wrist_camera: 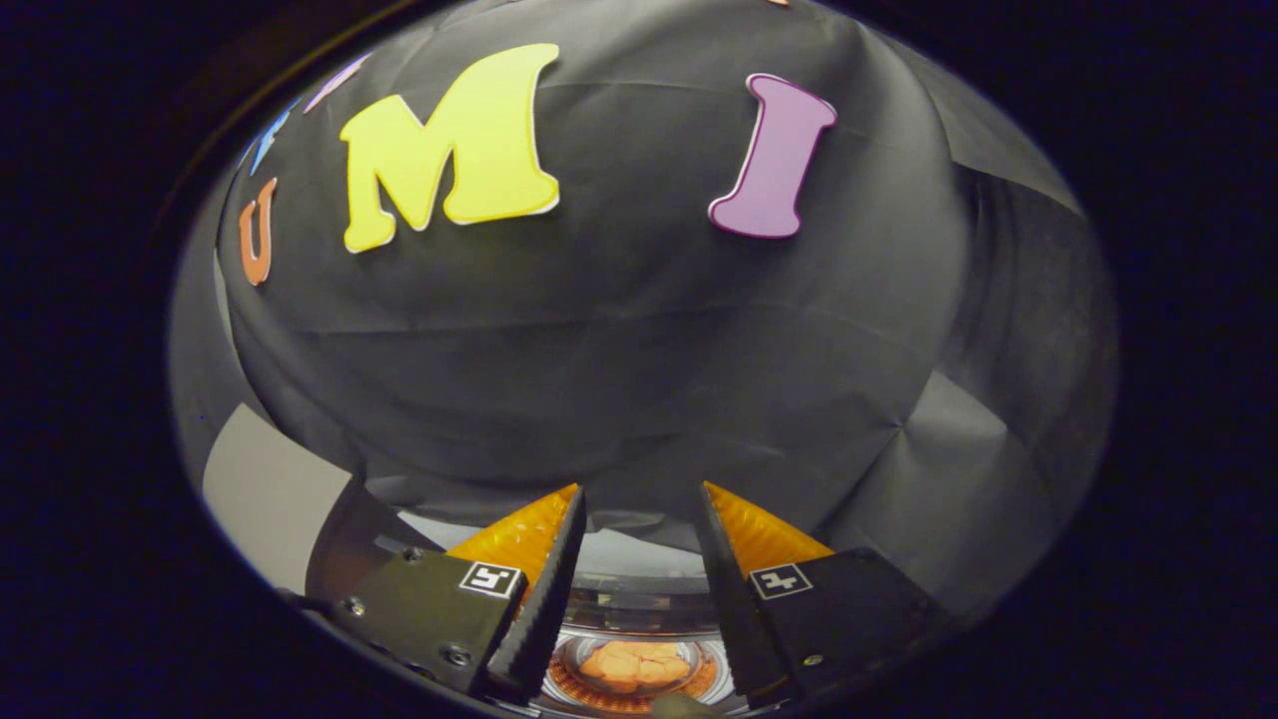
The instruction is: Put the clothes into the washing machine and then close the washing machine lid.
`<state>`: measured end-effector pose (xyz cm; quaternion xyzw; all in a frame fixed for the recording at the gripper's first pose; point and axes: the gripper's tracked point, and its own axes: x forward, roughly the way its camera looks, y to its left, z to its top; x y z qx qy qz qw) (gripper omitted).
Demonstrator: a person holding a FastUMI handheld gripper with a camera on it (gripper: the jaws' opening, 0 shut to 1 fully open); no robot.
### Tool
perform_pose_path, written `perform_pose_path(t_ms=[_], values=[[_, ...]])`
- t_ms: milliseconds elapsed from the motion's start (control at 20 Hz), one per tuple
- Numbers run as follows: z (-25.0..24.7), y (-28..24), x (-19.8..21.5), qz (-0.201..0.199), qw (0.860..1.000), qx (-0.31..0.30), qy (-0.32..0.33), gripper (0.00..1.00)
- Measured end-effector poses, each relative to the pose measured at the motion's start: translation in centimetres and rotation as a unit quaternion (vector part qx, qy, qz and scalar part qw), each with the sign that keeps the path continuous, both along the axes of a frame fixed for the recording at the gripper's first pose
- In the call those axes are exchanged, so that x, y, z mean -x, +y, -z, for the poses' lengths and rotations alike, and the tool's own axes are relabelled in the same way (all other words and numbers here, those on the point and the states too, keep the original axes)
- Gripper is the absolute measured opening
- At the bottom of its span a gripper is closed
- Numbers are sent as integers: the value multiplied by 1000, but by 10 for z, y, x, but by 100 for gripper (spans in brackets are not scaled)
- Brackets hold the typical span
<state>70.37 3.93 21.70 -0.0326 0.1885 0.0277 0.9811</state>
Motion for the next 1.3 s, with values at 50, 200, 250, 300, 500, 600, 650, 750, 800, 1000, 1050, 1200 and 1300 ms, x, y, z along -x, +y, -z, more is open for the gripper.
perform_pose_path(t_ms=[50, 200, 250, 300, 500, 600, 650, 750, 800, 1000, 1050, 1200, 1300], values=[[4, -1, 0, 0, 1000, 5, 5, 69], [24, -1, -1, 3, 999, 10, 32, 70], [34, -1, 0, -2, 999, 13, 44, 71], [35, -1, -4, 0, 999, 3, 36, 72], [39, 1, -6, 0, 1000, -23, 20, 75], [39, 0, -4, -1, 999, -37, 11, 75], [39, 1, -4, -2, 999, -37, 5, 75], [43, 1, -2, -1, 999, -31, -8, 75], [42, 1, 2, 2, 999, -30, -11, 75], [45, 1, 17, 6, 1000, -24, -19, 75], [47, 2, 21, 7, 999, -23, -21, 75], [48, 3, 32, 9, 999, -23, -34, 75], [51, 1, 44, 9, 999, -23, -39, 75]])
